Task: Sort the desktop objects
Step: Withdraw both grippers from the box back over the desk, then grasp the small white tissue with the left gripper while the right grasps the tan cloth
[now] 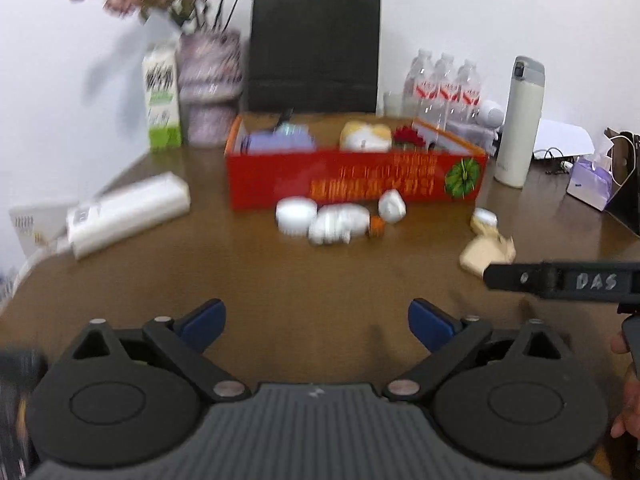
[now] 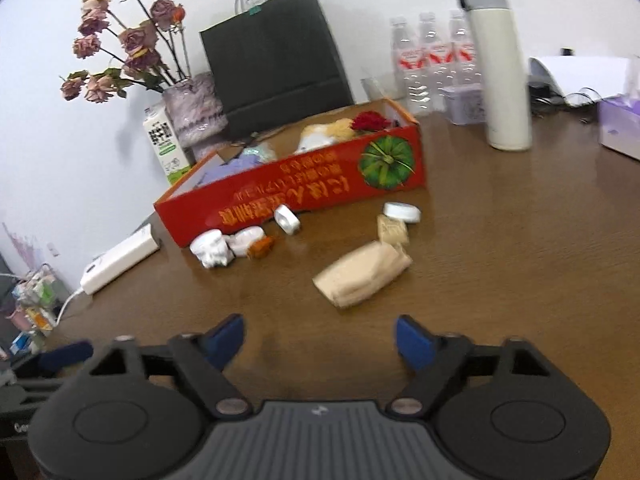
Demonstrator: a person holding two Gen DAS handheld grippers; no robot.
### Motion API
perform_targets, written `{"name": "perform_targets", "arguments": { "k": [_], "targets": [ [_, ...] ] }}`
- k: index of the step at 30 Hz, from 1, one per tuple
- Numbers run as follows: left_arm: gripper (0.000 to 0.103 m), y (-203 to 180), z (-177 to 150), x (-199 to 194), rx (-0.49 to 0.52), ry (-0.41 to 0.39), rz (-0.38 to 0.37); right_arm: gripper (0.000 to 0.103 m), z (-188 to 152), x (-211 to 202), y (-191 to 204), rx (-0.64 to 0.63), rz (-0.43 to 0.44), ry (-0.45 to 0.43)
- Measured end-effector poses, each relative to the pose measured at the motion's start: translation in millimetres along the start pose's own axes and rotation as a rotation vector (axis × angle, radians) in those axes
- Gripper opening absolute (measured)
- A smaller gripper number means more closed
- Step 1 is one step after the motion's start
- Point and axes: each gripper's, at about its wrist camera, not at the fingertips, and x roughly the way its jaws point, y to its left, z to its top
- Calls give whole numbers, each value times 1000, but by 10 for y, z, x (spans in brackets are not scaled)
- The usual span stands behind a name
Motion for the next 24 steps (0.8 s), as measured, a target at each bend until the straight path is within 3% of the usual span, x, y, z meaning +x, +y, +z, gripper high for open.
{"name": "perform_targets", "arguments": {
  "k": [3, 7, 9, 12, 13, 15, 17, 20, 24],
  "targets": [
    [79, -2, 207, 210, 9, -13, -6, 68, 127, 135, 9, -39, -41, 0],
    [69, 25, 403, 588, -39, 21, -52, 66, 212, 327, -28, -69, -91, 31],
    [56, 12, 470, 757, -40, 46, -62, 61, 227, 410, -50, -89, -102, 49],
    [41, 13, 547, 925, -53, 53, -48, 35, 214, 444, -20, -151, -122, 37],
    [37, 28, 560, 959, -64, 58, -57, 31, 205, 444, -14, -160, -117, 33],
    [16, 39, 550, 991, -70, 69, -85, 25, 188, 437, 16, -183, -104, 30],
    [8, -6, 506, 1006, -32, 69, -98, 19, 174, 432, 26, -196, -86, 27],
    [4, -74, 462, 994, 22, 59, -82, 18, 189, 429, 1, -186, -71, 28],
    [4, -46, 418, 839, -1, 41, -63, 18, 187, 426, -15, -174, -57, 28]
  ]
}}
